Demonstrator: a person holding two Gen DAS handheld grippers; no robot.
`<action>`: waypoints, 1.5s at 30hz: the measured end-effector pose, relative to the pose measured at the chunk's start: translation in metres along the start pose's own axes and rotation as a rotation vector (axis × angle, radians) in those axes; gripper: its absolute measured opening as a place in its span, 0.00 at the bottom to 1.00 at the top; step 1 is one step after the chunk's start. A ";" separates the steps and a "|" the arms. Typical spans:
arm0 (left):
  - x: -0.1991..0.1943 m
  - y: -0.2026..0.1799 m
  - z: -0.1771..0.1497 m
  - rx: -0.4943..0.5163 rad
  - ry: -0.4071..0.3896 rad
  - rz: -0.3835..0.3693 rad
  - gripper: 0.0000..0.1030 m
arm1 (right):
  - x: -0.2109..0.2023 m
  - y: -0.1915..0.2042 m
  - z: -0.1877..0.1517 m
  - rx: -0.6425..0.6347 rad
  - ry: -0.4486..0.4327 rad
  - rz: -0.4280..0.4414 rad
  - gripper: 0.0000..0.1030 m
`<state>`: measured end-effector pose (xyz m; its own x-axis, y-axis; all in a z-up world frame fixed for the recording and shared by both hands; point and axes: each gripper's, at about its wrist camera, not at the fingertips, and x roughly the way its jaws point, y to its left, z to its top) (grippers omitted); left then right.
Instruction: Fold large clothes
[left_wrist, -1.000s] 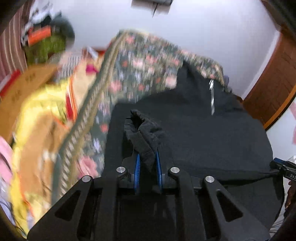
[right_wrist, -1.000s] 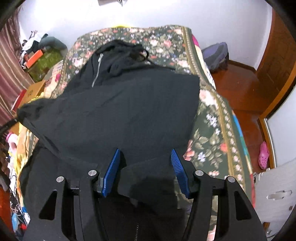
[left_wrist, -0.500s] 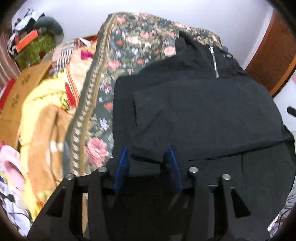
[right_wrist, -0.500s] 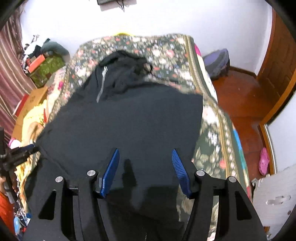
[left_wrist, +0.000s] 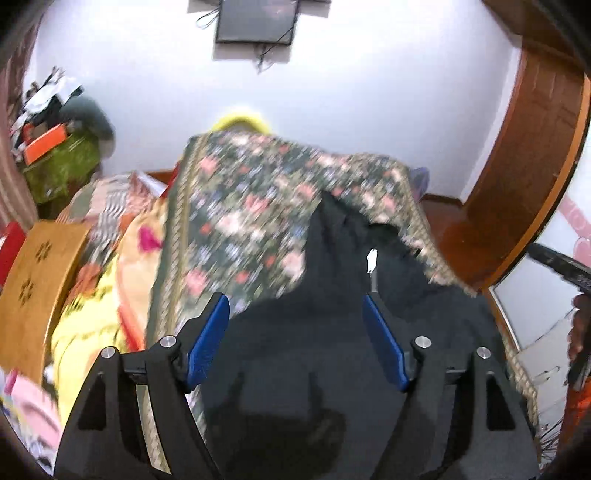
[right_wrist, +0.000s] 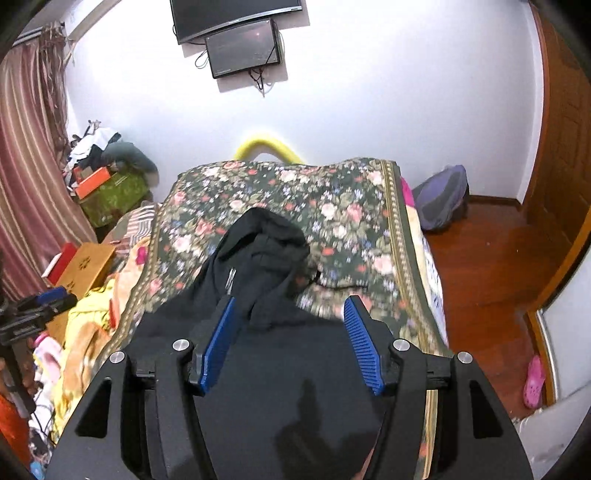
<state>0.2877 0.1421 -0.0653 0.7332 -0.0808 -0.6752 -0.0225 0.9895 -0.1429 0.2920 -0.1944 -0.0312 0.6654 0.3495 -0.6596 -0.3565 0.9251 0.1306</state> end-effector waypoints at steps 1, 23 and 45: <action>0.004 -0.006 0.006 0.011 -0.008 0.000 0.78 | 0.008 -0.002 0.006 0.002 0.008 0.006 0.54; 0.262 -0.033 0.039 -0.047 0.172 0.016 0.57 | 0.275 -0.060 0.033 0.327 0.418 0.092 0.54; 0.090 -0.072 0.017 0.154 0.076 -0.026 0.11 | 0.082 0.014 0.020 0.069 0.196 0.234 0.11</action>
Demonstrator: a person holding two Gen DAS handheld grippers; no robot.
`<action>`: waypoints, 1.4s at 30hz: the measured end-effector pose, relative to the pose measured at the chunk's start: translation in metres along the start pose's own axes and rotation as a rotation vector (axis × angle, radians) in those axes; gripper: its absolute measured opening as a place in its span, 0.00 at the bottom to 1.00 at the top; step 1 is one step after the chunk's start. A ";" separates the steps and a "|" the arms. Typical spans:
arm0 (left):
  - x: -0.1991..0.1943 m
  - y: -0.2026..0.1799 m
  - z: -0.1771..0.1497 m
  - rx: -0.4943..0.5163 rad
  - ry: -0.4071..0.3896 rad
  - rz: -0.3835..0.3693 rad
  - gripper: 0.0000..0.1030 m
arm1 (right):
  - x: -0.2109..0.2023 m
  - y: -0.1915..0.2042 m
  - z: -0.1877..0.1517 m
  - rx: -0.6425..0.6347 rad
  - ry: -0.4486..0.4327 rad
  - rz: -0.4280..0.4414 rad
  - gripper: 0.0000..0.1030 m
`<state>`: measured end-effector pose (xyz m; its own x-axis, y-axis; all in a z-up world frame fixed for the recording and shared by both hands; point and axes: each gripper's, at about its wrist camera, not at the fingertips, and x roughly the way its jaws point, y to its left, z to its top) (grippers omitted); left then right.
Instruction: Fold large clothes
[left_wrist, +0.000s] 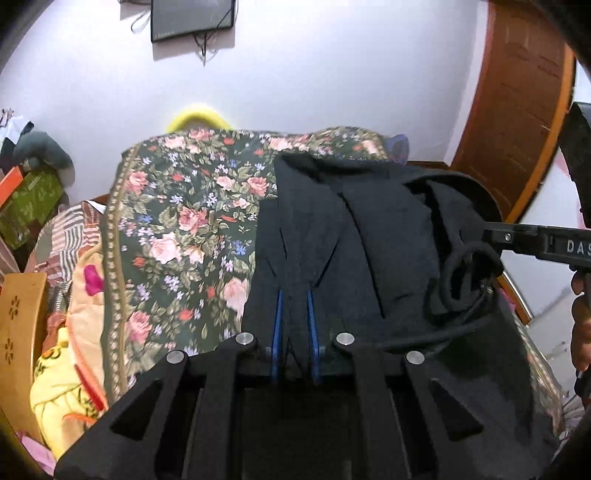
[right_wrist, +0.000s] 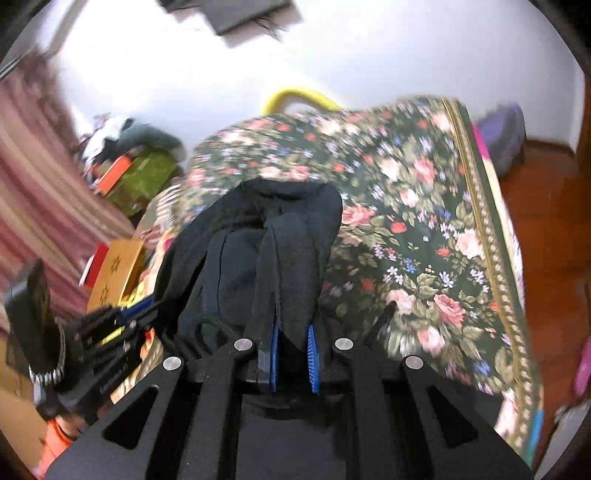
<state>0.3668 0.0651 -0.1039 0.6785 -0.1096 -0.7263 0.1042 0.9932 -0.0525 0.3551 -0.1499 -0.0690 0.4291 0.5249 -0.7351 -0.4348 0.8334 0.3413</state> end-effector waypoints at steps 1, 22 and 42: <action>-0.012 -0.001 -0.007 -0.002 -0.009 -0.004 0.10 | -0.009 0.007 -0.009 -0.020 -0.008 -0.007 0.11; -0.080 -0.024 -0.141 0.044 0.100 -0.004 0.11 | -0.016 0.034 -0.145 -0.151 0.129 -0.125 0.15; -0.036 0.024 -0.141 -0.078 0.147 -0.035 0.48 | -0.001 0.058 -0.116 -0.184 0.114 0.013 0.47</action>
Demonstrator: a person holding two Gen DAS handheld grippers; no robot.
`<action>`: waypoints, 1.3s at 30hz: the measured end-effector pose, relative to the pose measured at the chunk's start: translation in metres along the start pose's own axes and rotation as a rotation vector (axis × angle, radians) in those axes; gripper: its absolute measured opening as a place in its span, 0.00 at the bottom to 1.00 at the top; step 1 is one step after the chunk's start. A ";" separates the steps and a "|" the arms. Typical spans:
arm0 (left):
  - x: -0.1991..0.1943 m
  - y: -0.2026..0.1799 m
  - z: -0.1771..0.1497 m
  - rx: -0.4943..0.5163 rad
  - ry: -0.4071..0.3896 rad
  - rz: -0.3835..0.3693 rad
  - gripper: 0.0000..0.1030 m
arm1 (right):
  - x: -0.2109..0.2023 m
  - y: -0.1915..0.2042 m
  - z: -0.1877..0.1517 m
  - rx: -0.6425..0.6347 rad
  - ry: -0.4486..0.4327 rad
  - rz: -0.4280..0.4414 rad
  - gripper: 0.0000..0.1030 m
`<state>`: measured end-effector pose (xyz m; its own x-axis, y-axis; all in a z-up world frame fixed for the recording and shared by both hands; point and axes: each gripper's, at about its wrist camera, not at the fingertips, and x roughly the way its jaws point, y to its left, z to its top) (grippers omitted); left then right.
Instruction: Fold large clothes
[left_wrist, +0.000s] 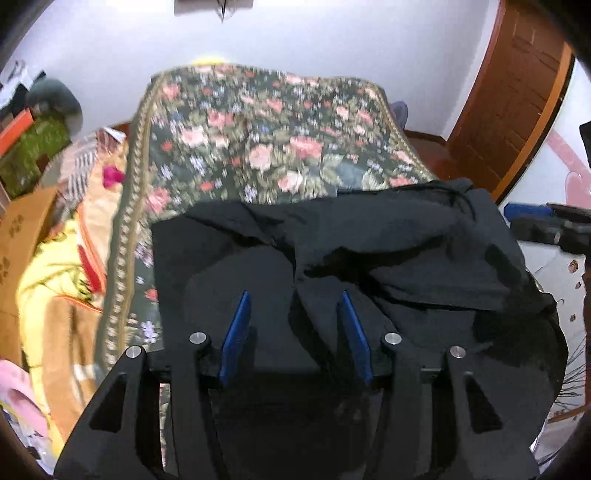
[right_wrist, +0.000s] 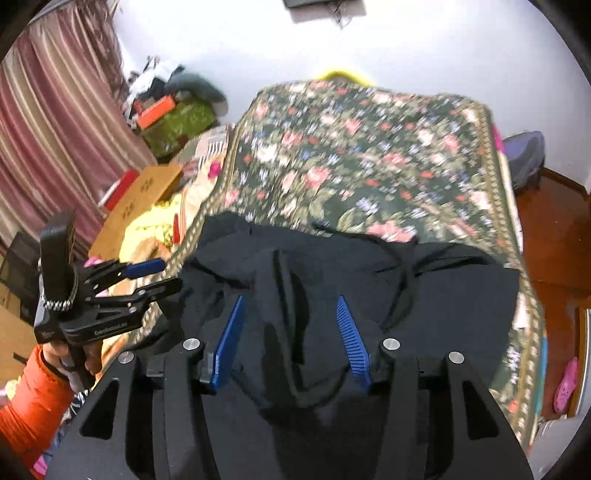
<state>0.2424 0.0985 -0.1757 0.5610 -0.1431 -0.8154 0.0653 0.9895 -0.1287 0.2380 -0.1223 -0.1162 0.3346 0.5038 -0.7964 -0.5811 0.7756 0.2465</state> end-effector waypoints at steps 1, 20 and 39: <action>0.007 0.001 0.001 -0.007 0.008 -0.014 0.48 | 0.013 0.002 0.001 -0.009 0.025 0.002 0.47; -0.046 -0.021 0.007 -0.003 -0.070 -0.225 0.10 | -0.013 0.023 -0.011 -0.030 -0.018 0.107 0.10; -0.154 -0.035 -0.050 0.096 -0.149 -0.039 0.41 | -0.092 0.046 -0.067 -0.088 -0.083 0.000 0.15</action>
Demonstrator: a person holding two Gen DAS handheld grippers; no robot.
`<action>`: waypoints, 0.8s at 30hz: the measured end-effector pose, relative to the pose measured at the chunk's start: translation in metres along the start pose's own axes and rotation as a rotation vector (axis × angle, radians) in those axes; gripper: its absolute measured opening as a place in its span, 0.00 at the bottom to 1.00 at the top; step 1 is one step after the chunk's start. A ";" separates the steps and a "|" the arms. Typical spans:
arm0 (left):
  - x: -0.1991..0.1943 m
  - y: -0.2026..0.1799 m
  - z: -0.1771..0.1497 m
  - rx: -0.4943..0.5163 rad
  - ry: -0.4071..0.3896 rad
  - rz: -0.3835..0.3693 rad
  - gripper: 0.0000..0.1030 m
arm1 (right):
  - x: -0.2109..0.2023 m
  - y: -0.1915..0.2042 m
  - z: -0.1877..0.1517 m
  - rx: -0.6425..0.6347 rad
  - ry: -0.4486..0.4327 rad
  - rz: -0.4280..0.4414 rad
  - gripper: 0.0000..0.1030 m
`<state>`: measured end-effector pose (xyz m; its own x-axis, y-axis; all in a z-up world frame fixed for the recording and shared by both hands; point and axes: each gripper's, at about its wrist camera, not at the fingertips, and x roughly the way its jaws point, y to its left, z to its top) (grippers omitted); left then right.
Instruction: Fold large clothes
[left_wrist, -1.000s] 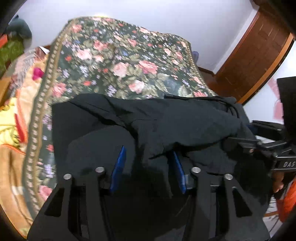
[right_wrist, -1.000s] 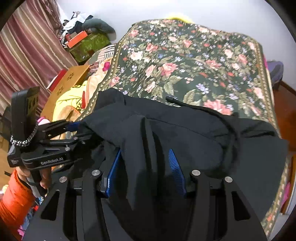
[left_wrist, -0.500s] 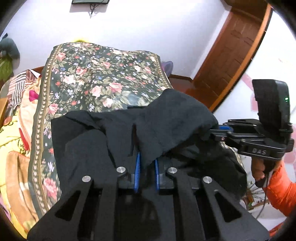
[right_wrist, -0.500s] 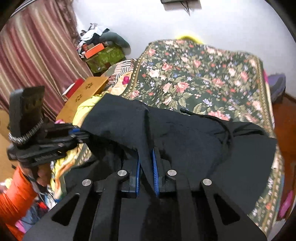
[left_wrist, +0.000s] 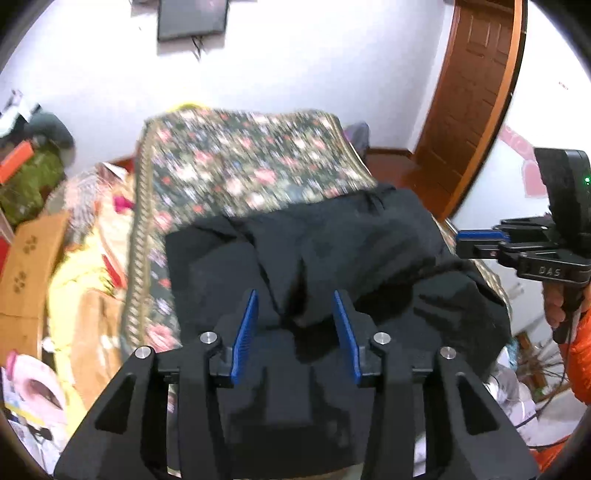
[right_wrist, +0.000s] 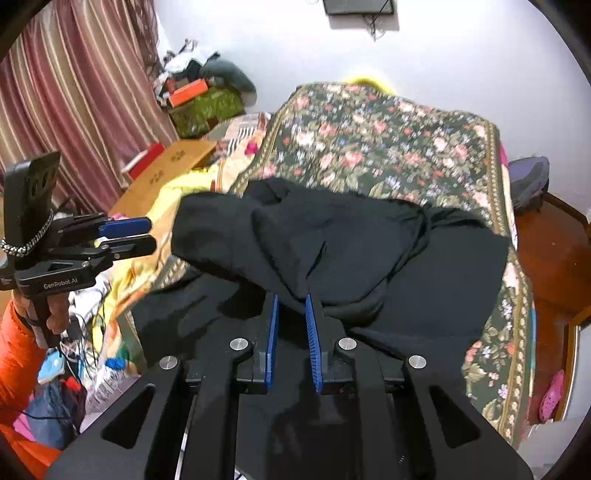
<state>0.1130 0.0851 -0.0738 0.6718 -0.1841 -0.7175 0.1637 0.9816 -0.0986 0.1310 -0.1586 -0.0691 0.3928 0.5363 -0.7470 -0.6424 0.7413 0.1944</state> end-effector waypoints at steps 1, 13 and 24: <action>-0.003 0.003 0.005 0.001 -0.017 0.013 0.44 | -0.003 -0.002 0.004 0.007 -0.019 -0.009 0.20; 0.077 0.034 0.068 -0.090 0.009 0.014 0.48 | 0.049 -0.022 0.044 0.097 -0.030 -0.061 0.42; 0.126 0.025 0.023 -0.113 0.175 -0.087 0.48 | 0.088 -0.018 -0.004 -0.012 0.111 -0.139 0.42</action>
<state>0.2179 0.0858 -0.1509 0.5210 -0.2665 -0.8109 0.1268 0.9636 -0.2353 0.1744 -0.1264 -0.1402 0.4041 0.3805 -0.8318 -0.5947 0.8003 0.0772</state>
